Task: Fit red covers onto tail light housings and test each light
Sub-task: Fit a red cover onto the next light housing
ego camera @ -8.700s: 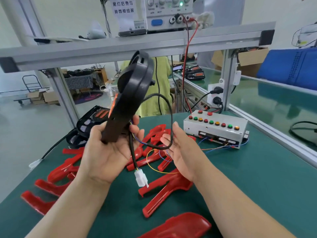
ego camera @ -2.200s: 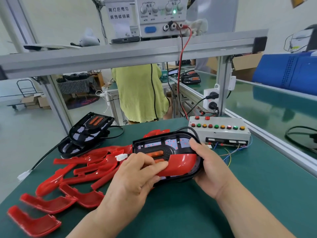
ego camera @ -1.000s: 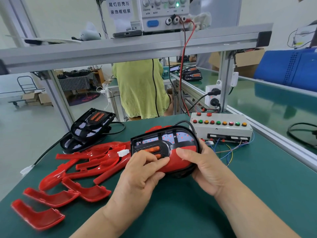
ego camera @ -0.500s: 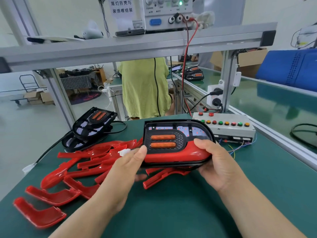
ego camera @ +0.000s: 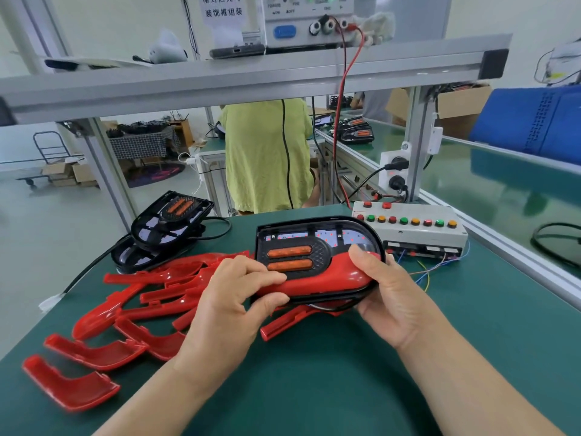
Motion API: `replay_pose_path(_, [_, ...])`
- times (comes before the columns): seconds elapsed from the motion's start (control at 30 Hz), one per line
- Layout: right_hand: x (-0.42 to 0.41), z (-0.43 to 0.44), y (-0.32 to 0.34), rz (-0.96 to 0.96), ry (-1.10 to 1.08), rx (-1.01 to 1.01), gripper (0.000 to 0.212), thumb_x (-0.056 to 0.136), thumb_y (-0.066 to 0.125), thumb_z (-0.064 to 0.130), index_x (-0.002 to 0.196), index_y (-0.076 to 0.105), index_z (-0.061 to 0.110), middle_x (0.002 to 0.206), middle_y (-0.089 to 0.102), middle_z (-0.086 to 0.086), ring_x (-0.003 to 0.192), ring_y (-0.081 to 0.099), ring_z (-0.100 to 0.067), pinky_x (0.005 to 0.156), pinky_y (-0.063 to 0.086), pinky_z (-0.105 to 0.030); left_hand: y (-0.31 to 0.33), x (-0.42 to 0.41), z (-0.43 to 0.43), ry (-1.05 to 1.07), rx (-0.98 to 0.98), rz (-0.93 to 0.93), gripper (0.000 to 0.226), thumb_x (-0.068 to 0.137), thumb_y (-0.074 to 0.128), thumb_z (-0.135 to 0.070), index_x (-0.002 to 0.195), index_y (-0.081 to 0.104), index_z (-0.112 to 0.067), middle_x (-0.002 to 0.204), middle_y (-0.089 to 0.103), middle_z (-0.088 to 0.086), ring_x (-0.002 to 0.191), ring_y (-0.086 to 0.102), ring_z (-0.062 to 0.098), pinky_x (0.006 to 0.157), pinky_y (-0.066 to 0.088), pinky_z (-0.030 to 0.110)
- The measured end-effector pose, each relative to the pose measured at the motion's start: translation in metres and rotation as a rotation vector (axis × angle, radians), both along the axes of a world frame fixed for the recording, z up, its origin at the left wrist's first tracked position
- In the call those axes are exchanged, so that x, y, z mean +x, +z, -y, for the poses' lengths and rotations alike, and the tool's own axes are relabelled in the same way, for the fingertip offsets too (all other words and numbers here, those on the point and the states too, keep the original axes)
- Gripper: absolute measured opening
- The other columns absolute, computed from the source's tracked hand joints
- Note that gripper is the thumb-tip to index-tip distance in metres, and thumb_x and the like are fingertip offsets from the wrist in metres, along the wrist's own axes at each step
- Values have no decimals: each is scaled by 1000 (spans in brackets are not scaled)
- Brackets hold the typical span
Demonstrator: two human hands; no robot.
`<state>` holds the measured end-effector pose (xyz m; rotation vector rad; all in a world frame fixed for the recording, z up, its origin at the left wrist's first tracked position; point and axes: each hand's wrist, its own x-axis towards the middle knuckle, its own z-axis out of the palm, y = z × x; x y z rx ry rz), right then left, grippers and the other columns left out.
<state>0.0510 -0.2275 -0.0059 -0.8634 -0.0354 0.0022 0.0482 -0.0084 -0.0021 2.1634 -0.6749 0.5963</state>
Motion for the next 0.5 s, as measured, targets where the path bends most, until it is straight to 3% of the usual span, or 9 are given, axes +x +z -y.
replay_pose_path(0.13, [2,-1,2,-117,-19,27,64,89,45,62,117,70,9,112,74,-14,98,73,-25,66,62,-37,4,0,-1,-46,99,61,27,86,67,-29,111,73,-19,94,56,-16,97,54,13,89,40,20])
replay_pose_path(0.3, [5,2,2,-143,-113,31,62,98,34,60,114,70,12,108,76,-10,97,74,-22,71,62,-33,16,-2,-6,-58,221,182,29,84,65,-21,111,74,-13,89,53,-5,88,53,17,82,41,21])
replay_pose_path(0.5, [3,2,3,-129,-82,27,61,97,36,60,116,70,13,112,75,-9,101,72,-21,75,62,-33,17,-6,-6,-78,210,124,27,87,69,-21,112,75,-12,89,52,-5,88,55,15,82,42,19])
